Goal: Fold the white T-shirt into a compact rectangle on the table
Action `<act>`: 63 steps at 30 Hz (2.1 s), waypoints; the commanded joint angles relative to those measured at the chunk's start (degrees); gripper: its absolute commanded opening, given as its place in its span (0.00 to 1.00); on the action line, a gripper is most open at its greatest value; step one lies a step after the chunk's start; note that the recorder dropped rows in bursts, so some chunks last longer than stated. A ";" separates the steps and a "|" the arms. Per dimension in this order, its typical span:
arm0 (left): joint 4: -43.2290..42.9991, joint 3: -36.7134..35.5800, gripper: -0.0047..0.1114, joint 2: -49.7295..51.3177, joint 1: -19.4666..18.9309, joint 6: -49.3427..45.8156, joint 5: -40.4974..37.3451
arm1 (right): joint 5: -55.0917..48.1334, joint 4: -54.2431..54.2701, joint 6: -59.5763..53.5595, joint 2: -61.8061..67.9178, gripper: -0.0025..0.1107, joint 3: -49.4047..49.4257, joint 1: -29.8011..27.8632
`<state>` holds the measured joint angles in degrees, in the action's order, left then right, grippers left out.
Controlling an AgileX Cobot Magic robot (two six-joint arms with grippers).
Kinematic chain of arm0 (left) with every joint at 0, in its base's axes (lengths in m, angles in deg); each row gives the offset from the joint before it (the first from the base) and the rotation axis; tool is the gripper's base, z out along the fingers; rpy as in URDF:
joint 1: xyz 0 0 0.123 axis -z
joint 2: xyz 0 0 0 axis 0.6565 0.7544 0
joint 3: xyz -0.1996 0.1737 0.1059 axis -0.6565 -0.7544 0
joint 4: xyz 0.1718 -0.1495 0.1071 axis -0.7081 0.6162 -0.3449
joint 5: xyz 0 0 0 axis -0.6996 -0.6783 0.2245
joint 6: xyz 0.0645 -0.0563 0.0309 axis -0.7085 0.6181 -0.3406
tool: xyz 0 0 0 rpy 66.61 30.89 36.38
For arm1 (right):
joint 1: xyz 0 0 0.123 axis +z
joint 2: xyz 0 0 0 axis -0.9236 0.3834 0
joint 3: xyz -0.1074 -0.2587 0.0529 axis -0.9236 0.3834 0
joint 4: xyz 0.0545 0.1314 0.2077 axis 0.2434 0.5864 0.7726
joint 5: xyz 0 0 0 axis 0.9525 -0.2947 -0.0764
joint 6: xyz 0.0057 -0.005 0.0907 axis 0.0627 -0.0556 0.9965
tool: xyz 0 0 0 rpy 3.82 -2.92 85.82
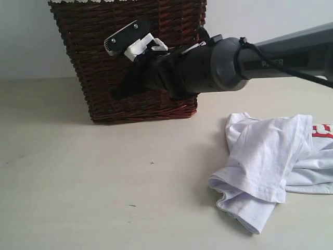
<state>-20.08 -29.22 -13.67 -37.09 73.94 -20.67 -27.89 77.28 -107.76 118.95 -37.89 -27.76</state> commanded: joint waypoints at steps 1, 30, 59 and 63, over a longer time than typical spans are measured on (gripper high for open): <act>0.06 0.03 0.04 -0.35 0.04 0.16 0.21 | 3.44 2.85 0.27 1.81 0.02 -2.70 -0.54; 0.06 0.03 0.04 -0.35 0.04 0.16 0.21 | -3.26 15.75 -12.28 -47.54 0.02 33.52 -0.40; -61.89 16.02 0.04 18.18 0.04 81.92 45.96 | -5.53 15.75 -13.56 -58.14 0.02 36.81 -0.40; -78.56 22.63 0.04 31.62 0.04 95.61 56.10 | -5.23 15.75 -13.56 -58.19 0.02 36.43 -0.40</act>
<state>-85.50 -10.17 10.24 -37.09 159.35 27.85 -32.72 93.16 -120.93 61.09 -1.30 -27.90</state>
